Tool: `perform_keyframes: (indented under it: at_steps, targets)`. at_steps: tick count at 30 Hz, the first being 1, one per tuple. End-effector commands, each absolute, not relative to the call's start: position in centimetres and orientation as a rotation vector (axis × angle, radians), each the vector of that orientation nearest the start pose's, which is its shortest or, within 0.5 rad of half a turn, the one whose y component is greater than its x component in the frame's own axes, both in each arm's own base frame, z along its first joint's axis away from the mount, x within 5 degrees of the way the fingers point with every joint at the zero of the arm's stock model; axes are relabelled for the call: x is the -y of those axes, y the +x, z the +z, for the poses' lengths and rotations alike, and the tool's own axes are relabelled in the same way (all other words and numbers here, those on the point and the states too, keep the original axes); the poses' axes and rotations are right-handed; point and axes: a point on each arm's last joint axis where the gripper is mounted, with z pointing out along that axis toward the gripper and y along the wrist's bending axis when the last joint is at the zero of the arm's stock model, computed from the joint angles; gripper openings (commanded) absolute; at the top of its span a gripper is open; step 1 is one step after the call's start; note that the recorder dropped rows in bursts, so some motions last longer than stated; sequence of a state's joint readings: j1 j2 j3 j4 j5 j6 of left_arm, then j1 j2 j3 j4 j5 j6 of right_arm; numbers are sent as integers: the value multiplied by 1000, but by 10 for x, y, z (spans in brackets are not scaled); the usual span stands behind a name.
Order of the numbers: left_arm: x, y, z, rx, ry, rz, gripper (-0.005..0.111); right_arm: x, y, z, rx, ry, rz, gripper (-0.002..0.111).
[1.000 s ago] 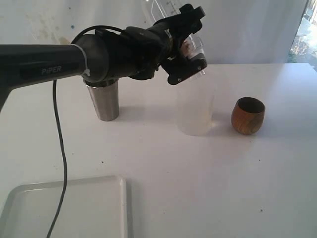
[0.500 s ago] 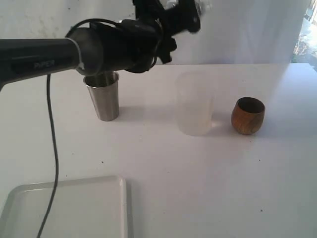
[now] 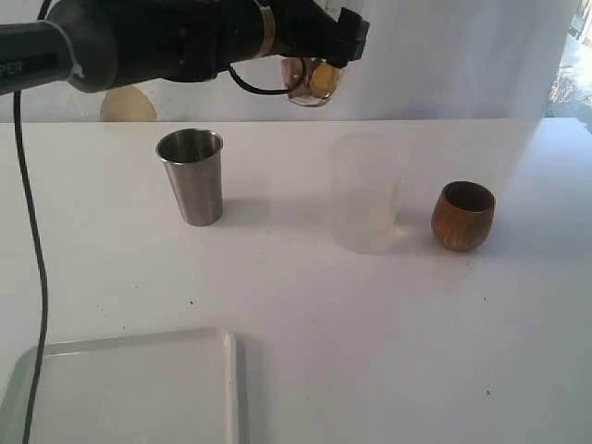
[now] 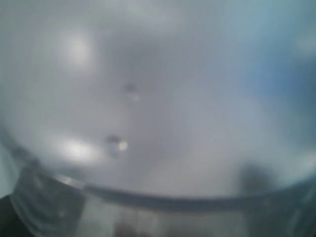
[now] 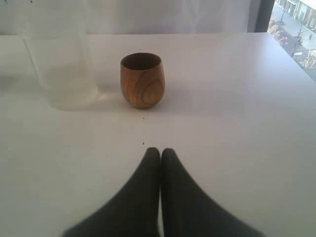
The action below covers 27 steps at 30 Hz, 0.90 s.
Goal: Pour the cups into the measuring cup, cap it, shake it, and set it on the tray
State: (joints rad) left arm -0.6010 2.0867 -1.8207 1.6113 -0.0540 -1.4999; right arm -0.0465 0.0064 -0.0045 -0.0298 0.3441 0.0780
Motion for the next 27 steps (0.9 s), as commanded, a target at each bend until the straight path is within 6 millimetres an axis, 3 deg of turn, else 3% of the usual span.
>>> perform_keyframes:
  at_steps: [1,9,16,21,27]
  targets:
    - [291,410,336,-1590,661,-445,0,3,53,182,-1822,92,-3,0]
    - [274,380,346,-1583,742,-424,0,3,53,182,-1822,92,-3,0]
    - [249,342,353,-1587,803,-385,0,3,53,182,-1822,92,-3,0]
    - [226,310,369,-1568,790,-380,0,3,53,182,-1822,91,-5,0]
    - [190,276,369,-1605,715,-281,0,3,53,182,-1822,91,-5,0]
